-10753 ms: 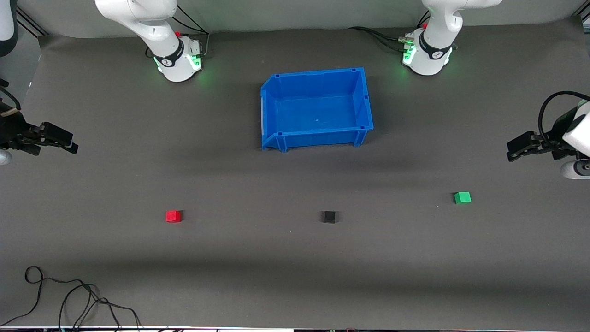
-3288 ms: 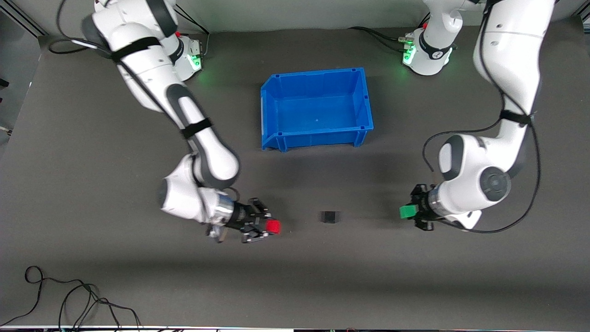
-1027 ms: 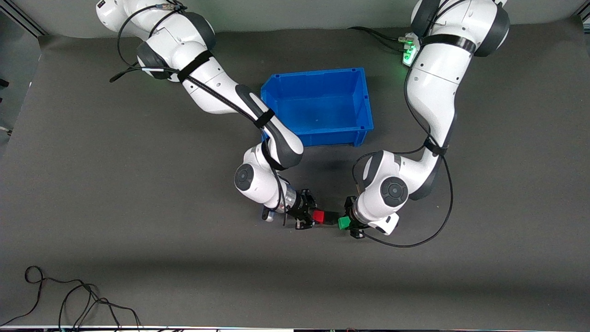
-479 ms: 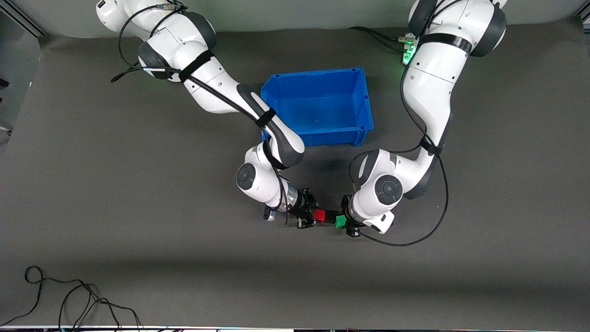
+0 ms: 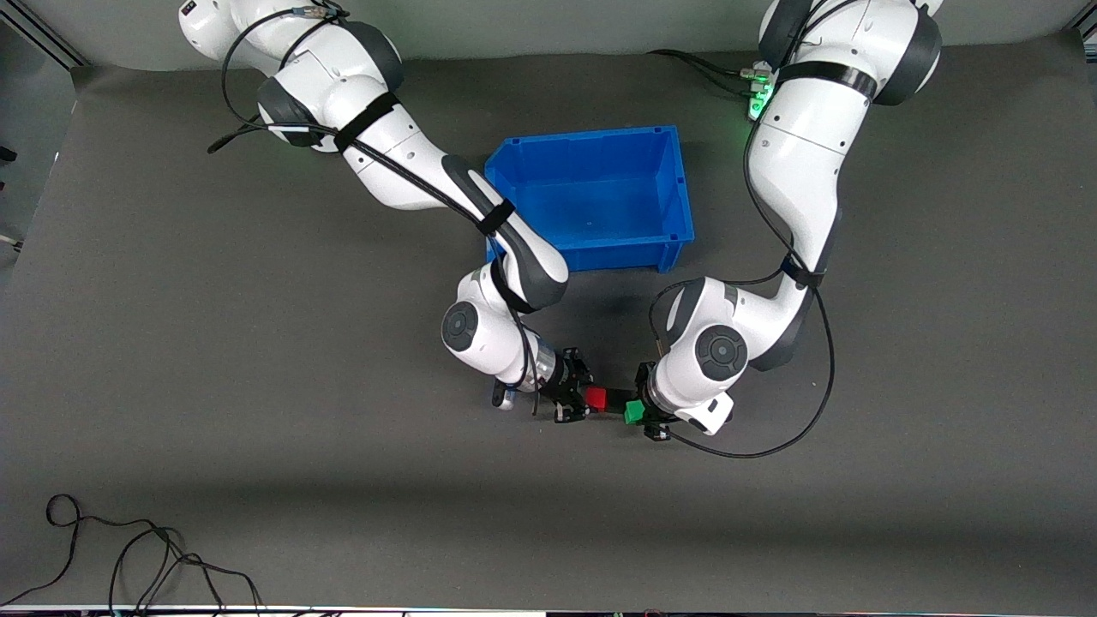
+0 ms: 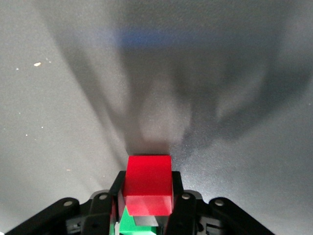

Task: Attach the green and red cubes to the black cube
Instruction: 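Press the red and green cubes against the black cube from both sides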

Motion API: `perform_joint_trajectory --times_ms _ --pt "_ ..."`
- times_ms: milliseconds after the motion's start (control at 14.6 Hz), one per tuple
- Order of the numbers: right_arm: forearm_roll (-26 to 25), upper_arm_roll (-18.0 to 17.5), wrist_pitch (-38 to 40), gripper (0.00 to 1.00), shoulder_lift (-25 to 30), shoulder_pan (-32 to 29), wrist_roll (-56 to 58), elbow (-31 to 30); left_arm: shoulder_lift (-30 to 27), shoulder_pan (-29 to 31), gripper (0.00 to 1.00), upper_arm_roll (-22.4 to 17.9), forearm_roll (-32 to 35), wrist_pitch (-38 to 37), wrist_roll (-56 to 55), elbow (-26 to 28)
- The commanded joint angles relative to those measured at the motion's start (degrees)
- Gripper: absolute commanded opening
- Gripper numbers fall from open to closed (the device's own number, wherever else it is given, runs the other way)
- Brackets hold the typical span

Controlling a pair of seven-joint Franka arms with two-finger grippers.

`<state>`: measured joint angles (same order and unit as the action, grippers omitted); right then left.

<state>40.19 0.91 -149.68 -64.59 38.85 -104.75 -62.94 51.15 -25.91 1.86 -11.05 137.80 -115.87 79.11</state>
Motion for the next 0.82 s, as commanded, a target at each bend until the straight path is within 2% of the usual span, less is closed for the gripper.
perform_joint_trajectory --times_ms 0,205,342,411,548,616,753 --pt "-0.56 -0.38 -0.79 0.52 -0.63 0.35 0.16 1.68 -0.08 -1.69 0.00 -0.36 -0.11 -2.79 1.34 -1.07" --pt "-0.38 -0.38 -0.79 0.75 -0.36 0.08 -0.02 1.59 -0.26 -1.78 0.00 -0.36 -0.20 -4.55 3.54 -1.07" --pt "-0.20 -0.38 -0.79 0.79 -0.28 0.08 -0.19 1.59 -0.26 -1.78 0.00 -0.36 -0.20 -4.82 3.63 -1.07" --pt "-0.20 -0.38 -0.79 0.79 -0.19 0.08 -0.19 1.59 -0.26 -1.86 0.05 -0.36 -0.20 -4.73 3.63 -1.07" --pt "-0.20 -0.38 -0.79 0.82 -0.19 0.08 -0.19 1.59 -0.26 -2.04 0.35 -0.36 -0.20 -4.56 3.72 -1.07" --pt "-0.20 -0.38 -0.79 0.97 -0.10 0.08 -0.37 1.59 -0.26 -1.95 0.47 -0.36 -0.20 -4.38 3.81 -1.07" --pt "-0.38 -0.38 -0.79 1.00 0.07 -0.01 0.07 1.68 -0.26 -2.13 1.00 -0.36 -0.20 -4.12 3.63 -1.07"
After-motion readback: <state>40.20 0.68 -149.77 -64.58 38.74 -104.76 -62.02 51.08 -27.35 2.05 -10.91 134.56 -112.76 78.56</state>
